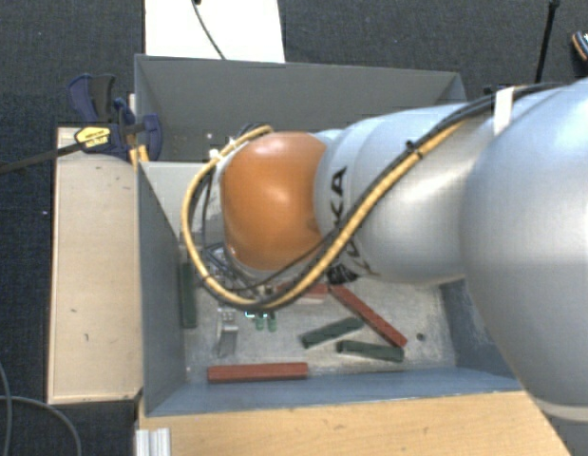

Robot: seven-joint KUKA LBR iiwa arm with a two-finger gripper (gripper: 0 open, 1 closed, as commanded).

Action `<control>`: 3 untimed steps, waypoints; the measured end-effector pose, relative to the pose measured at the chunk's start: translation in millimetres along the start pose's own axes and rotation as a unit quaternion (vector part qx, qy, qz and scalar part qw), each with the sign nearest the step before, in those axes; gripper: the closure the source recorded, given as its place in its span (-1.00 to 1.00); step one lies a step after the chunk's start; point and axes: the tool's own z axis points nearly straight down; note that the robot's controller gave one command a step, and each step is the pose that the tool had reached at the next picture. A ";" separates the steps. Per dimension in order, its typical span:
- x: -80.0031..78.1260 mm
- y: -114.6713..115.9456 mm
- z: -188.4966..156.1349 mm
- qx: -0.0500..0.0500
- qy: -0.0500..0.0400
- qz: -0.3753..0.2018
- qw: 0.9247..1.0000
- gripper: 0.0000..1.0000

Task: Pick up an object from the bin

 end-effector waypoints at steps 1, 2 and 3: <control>-52.5 -61.5 -8.7 -0.001 -0.006 0.102 0.995 -1.00; -62.4 -117.8 96.6 0.001 -0.001 -0.009 1.000 -1.00; -26.2 -102.3 68.4 0.000 -0.003 -0.049 0.999 -1.00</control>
Offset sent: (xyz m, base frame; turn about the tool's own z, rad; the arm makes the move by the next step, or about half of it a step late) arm 0.0506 -0.0589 0.0075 0.2035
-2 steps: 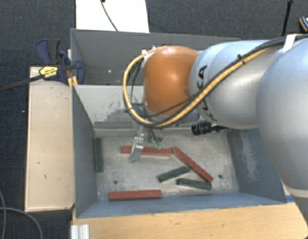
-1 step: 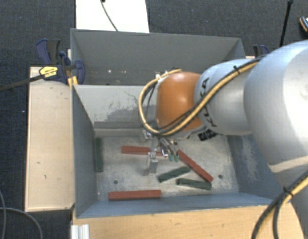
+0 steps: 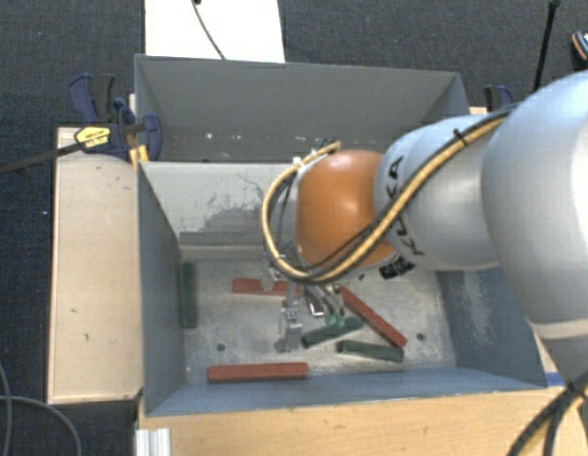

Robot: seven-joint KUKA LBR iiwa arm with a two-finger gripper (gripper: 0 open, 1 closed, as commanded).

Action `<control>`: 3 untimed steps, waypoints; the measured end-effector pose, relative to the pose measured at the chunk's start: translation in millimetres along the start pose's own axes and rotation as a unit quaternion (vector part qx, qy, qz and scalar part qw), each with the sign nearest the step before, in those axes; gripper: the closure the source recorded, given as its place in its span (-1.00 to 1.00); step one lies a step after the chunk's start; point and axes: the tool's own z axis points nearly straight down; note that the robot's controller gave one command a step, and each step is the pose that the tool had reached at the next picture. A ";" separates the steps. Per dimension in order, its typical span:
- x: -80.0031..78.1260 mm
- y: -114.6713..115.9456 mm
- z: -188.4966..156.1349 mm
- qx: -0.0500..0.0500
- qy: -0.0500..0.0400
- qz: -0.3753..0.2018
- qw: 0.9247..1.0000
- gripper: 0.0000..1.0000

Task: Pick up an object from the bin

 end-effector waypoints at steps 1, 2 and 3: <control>-41.7 -49.1 25.8 0.001 -0.003 0.013 1.000 -1.00; -40.6 -45.2 24.6 -0.001 -0.002 0.014 1.000 1.00; -14.8 -61.0 -104.4 0.000 -0.005 -0.004 1.000 1.00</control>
Offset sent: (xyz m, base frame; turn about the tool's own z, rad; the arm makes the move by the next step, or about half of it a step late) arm 0.0442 -0.0410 -0.0252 0.0203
